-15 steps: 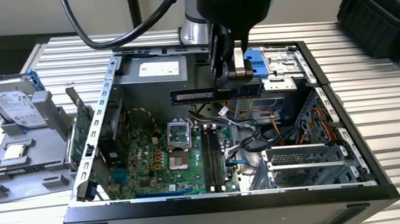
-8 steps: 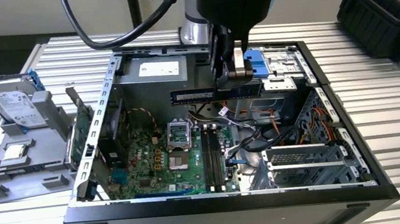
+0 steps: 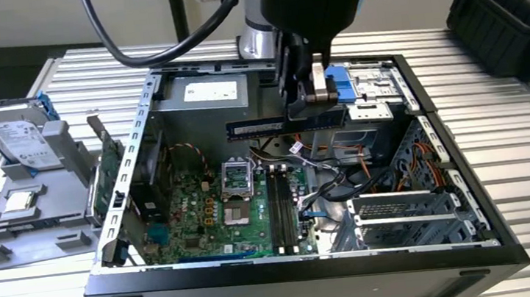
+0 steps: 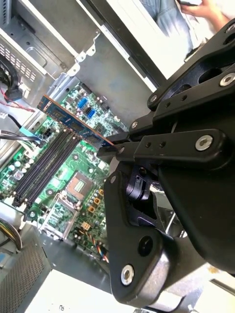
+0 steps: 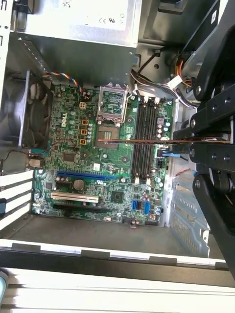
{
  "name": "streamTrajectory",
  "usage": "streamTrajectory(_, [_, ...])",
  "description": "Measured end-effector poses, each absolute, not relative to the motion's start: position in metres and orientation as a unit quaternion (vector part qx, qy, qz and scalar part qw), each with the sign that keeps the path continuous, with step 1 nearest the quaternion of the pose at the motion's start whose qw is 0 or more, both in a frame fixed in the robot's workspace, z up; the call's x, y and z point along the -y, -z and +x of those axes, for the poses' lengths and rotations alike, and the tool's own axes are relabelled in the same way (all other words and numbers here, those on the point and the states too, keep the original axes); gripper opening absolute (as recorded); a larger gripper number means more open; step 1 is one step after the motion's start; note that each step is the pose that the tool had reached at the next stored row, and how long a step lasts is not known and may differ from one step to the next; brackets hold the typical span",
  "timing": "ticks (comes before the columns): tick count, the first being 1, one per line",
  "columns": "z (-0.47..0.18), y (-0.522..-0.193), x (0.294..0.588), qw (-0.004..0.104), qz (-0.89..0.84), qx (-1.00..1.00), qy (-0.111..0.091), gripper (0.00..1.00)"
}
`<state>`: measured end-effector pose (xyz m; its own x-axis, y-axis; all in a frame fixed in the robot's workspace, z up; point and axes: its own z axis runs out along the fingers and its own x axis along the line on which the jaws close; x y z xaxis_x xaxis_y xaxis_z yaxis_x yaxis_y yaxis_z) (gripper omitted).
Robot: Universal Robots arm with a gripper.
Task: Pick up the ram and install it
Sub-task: 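Insert the ram into the slot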
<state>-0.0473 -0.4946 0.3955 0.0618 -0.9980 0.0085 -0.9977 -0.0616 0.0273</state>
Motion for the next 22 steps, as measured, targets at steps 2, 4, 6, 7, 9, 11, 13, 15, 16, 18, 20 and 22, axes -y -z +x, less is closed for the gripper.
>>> streamTrajectory(2, [-0.0473,-0.3955,0.4944,0.013,0.735,0.678,0.006,0.00])
streamTrajectory(4, [-0.0473,-0.3955,0.4941,0.013,0.741,0.671,0.006,0.00])
streamTrajectory(6, [-0.0473,-0.3955,0.4939,0.013,0.748,0.663,0.006,0.00])
streamTrajectory(7, [-0.0473,-0.3955,0.4939,0.013,0.752,0.659,0.006,0.00])
streamTrajectory(9, [-0.0473,-0.3955,0.4938,0.013,0.758,0.652,0.006,0.00])
streamTrajectory(11, [-0.0473,-0.3955,0.4937,0.013,0.765,0.644,0.006,0.00])
streamTrajectory(13, [-0.0473,-0.3955,0.4935,0.013,0.771,0.637,0.005,0.00])
streamTrajectory(15, [-0.0473,-0.3955,0.4934,0.013,0.777,0.629,0.005,0.00])
streamTrajectory(16, [-0.0473,-0.3955,0.4934,0.013,0.780,0.626,0.005,0.00])
streamTrajectory(18, [-0.0473,-0.3955,0.4932,0.013,0.786,0.619,0.005,0.00])
streamTrajectory(20, [-0.0473,-0.3955,0.4930,0.013,0.791,0.611,0.005,0.00])
streamTrajectory(22, [-0.0473,-0.3955,0.4929,0.013,0.797,0.604,0.005,0.00])
